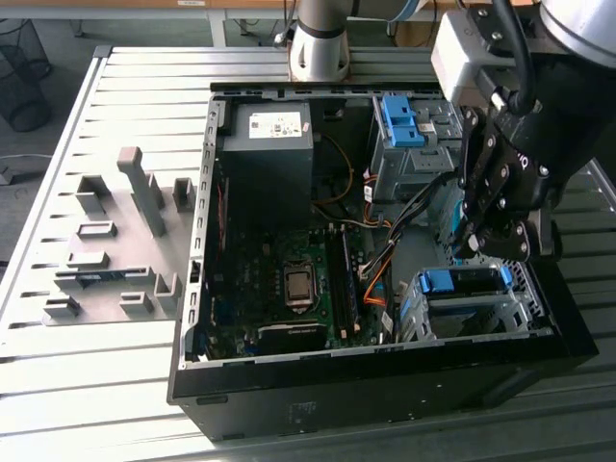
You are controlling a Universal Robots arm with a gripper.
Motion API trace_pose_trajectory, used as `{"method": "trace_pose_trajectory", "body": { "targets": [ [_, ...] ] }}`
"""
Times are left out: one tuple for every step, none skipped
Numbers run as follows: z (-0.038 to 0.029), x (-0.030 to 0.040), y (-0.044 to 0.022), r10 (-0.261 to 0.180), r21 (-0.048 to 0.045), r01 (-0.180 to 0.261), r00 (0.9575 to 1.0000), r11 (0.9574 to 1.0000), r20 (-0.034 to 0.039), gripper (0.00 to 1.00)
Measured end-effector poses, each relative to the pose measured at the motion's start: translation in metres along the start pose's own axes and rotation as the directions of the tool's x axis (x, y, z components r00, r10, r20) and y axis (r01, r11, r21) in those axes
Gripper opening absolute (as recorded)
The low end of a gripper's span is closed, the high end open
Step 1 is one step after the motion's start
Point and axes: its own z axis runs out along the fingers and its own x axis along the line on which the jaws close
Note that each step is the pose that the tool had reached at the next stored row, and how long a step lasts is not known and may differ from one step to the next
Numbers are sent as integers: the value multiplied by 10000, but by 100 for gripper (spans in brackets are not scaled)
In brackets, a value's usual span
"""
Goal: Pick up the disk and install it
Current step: 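Insert the disk into the insertion slot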
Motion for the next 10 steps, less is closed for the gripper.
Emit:
{"method": "trace_pose_trajectory", "body": {
  "targets": [
    [18, 0, 0, 0, 0, 0, 10000, 10000, 0, 18],
    [36, 0, -1, 0, 0, 0, 10000, 10000, -1, 13],
    [54, 0, -1, 0, 0, 0, 10000, 10000, 0, 13],
    [72, 0, -1, 0, 0, 0, 10000, 10000, 0, 11],
    [90, 0, -2, 1, 0, -1, 10000, 10000, 0, 11],
    [108, 0, -2, 1, 0, -1, 10000, 10000, 1, 11],
    [124, 0, -3, 1, 0, -1, 10000, 10000, 1, 11],
    [126, 0, -3, 0, 0, 0, 10000, 10000, -1, 11],
    [125, 0, -3, 0, 0, 0, 10000, 10000, -2, 11],
    [125, 0, -3, 0, 0, 0, 10000, 10000, -3, 11]
  ]
}}
